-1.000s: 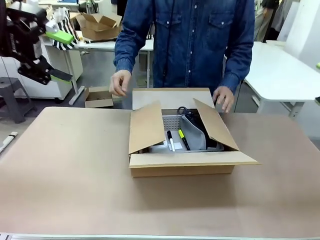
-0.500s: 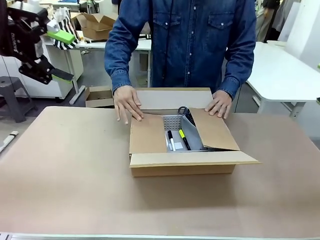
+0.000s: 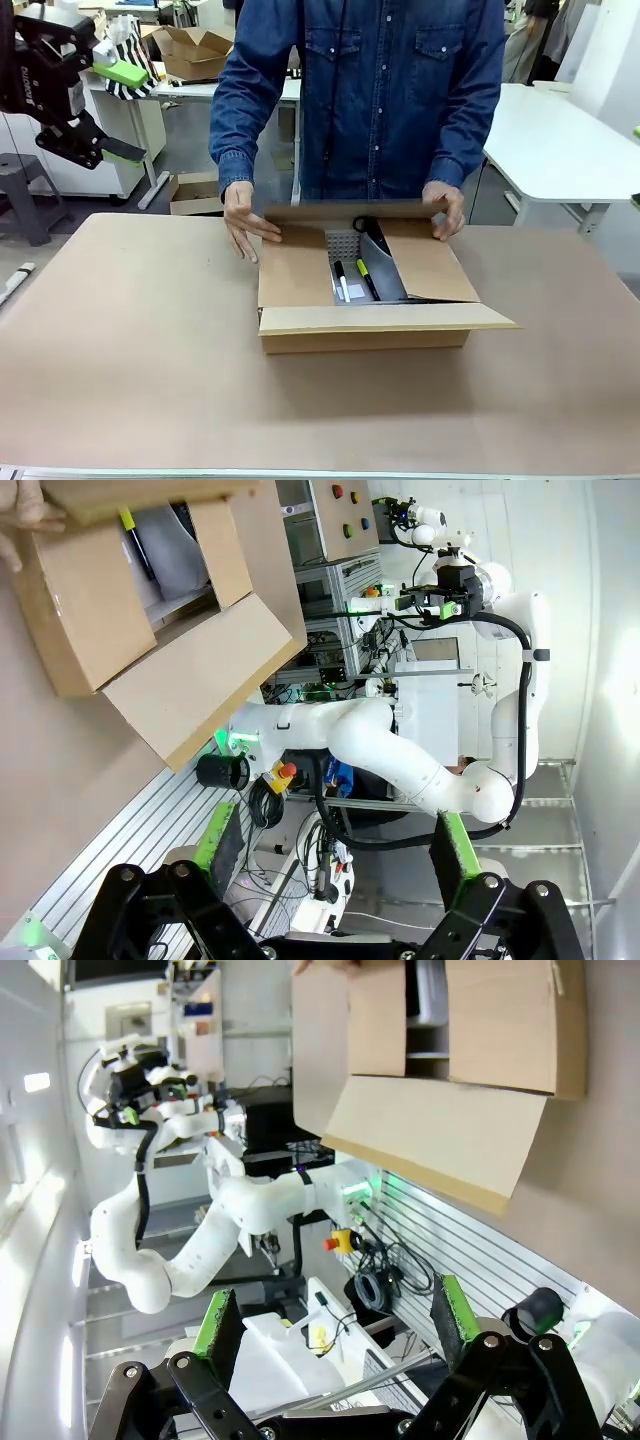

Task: Pack the gift set into the box.
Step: Press and hold the closed box until the human finishes sealing it.

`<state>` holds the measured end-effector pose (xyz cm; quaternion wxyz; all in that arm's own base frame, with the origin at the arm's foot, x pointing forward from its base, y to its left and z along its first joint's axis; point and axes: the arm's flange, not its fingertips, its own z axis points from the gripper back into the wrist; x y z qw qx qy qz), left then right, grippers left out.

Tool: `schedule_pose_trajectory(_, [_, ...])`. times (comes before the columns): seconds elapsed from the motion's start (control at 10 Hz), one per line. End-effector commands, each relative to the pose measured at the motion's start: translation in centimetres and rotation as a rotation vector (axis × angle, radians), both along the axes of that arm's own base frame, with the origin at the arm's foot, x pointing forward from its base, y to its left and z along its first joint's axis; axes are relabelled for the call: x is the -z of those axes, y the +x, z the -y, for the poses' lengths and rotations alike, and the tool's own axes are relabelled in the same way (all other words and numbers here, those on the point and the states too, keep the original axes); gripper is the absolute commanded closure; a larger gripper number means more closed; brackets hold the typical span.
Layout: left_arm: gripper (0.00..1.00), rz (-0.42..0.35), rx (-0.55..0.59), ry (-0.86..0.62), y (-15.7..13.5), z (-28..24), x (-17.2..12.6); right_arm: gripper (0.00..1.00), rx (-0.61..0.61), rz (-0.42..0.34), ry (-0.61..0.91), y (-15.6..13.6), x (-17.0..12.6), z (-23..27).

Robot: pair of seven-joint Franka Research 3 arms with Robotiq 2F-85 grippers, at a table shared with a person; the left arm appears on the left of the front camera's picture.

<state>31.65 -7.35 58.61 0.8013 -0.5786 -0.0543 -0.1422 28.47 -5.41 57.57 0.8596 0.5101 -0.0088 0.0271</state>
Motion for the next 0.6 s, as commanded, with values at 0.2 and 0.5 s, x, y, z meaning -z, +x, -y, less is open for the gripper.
schedule_pose_trajectory(0.2, [0.0, -0.007, -0.005, -0.009, -0.12, 0.04, -0.16, 0.0, -0.011, 0.024, -0.011, 0.01, 0.25, 0.11])
schedule_pose_trajectory(0.5, [0.0, -0.007, -0.005, -0.009, -0.12, 0.04, -0.16, 0.0, -0.011, 0.024, -0.011, 0.01, 0.25, 0.11])
